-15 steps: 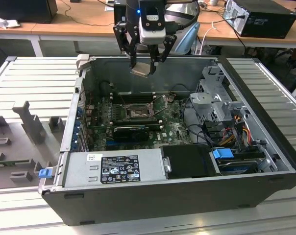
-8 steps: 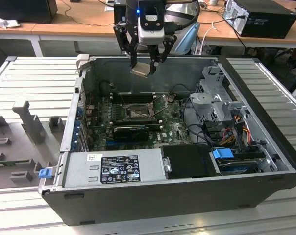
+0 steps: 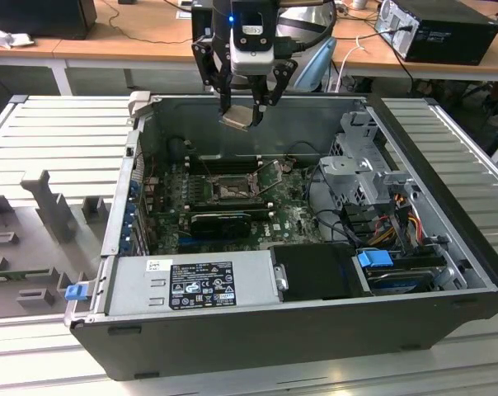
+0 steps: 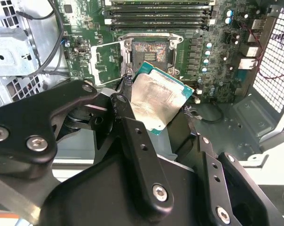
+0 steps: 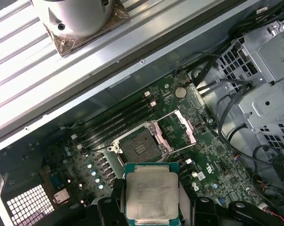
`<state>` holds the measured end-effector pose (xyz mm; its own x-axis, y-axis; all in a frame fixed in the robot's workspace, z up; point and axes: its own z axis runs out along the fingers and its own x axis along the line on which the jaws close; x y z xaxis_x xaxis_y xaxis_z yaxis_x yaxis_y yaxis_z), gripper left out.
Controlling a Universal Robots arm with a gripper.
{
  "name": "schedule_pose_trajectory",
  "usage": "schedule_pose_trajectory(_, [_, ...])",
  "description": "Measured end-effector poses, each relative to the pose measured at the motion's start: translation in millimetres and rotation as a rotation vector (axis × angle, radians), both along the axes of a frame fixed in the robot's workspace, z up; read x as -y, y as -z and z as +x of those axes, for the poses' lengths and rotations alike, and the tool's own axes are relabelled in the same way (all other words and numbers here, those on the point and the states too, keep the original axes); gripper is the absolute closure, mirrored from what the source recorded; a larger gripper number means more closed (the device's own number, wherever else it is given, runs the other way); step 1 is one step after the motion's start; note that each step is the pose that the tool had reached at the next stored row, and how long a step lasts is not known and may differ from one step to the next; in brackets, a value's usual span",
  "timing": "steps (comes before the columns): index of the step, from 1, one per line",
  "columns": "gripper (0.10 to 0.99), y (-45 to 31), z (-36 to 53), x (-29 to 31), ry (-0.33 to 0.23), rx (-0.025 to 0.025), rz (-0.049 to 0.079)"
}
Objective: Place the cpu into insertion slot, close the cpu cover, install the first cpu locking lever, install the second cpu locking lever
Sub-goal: 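Place the cpu into insertion slot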
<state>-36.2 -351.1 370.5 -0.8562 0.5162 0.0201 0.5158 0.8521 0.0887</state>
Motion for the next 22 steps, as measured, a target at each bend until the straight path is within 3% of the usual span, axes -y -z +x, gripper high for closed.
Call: schedule_pose_trajectory(22, [0.545, 0.2, 0.0, 0.0, 0.088, 0.0000, 0.000])
